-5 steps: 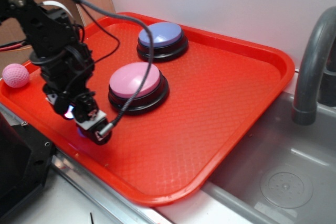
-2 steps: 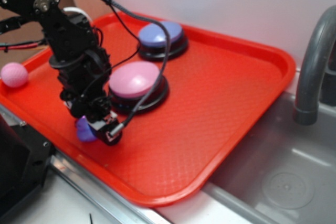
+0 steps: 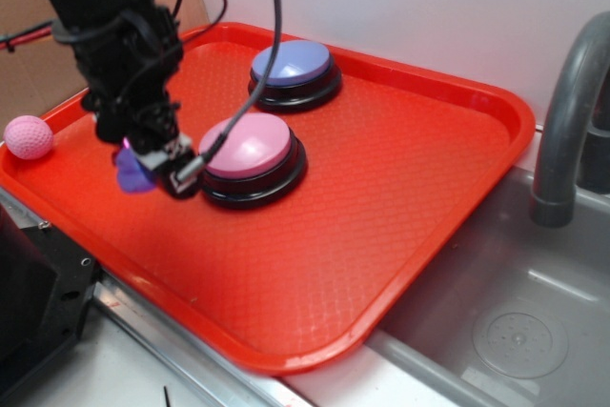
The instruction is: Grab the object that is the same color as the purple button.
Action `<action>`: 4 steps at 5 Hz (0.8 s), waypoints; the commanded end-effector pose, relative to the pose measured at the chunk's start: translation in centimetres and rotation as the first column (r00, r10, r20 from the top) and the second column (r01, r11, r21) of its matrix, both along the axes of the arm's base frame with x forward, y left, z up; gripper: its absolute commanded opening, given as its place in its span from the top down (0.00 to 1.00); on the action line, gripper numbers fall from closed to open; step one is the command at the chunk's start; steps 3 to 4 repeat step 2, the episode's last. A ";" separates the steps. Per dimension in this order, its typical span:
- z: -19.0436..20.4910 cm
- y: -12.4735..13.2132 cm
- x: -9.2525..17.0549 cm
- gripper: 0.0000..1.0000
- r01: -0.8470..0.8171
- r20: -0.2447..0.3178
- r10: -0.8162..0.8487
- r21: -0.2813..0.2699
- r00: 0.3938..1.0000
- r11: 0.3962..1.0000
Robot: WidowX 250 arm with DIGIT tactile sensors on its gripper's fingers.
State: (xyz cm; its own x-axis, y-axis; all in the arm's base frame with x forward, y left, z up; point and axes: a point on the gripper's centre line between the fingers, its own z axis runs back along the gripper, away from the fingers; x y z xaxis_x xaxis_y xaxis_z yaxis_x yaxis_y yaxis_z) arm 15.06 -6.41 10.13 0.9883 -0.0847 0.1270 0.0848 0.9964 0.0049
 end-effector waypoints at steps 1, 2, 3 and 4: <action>5.8 -1.9 4.1 1.00 0.043 0.025 -0.043 0.018 0.999 0.999; 7.3 -2.4 4.3 1.00 0.045 0.075 -0.045 0.007 0.996 0.999; 7.3 -2.4 4.3 1.00 0.045 0.075 -0.045 0.007 0.996 0.999; 7.3 -2.4 4.3 1.00 0.045 0.075 -0.045 0.007 0.996 0.999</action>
